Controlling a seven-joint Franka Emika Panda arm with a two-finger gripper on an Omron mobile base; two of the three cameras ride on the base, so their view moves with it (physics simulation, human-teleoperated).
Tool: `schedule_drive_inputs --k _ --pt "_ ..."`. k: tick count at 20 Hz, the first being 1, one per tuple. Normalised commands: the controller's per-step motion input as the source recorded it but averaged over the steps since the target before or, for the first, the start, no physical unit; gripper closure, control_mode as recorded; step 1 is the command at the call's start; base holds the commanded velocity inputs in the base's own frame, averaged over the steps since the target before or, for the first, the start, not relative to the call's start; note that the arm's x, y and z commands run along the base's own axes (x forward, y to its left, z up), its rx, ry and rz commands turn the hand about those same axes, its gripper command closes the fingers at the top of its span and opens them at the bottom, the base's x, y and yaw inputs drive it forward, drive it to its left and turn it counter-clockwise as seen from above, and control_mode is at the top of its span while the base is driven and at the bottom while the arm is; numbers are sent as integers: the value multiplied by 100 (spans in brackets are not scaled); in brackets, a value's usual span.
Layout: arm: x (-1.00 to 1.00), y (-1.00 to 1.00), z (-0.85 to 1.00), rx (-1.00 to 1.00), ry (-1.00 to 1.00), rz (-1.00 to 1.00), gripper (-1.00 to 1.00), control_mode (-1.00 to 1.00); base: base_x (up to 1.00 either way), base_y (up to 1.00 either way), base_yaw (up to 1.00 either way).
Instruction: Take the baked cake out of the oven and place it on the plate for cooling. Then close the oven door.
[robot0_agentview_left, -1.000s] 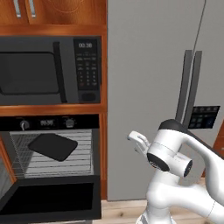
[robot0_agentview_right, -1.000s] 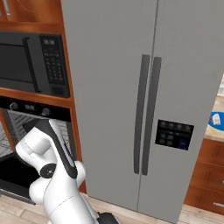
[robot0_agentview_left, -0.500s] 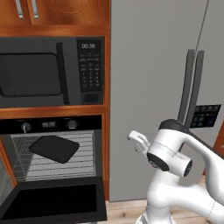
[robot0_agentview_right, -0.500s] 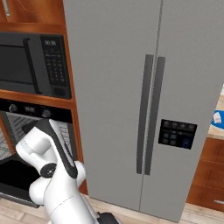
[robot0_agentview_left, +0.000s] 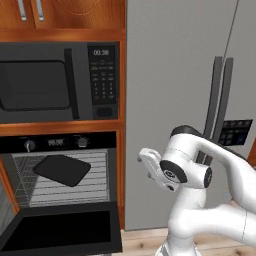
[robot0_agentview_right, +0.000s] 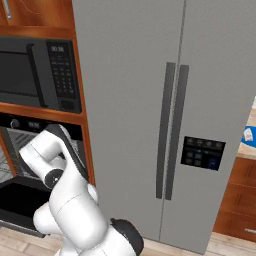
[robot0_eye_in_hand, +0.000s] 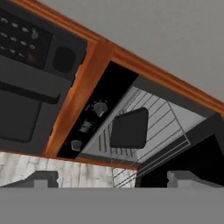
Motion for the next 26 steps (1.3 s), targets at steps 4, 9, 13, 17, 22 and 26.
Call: schedule_drive_inputs --k 4,9,13,17,22,26 --pt "-41 20 9 0 27 0 -100 -100 0 0 0" --pt "-41 36 1 -4 21 0 -100 -100 0 0 0" --pt "-28 47 0 -9 29 0 -100 -100 0 0 0" --pt "-35 50 5 -10 19 -2 -100 -100 0 0 0" --pt "-55 59 3 -17 0 0 -100 -100 0 0 0" --pt "-49 58 0 -20 2 0 -100 -100 0 0 0"
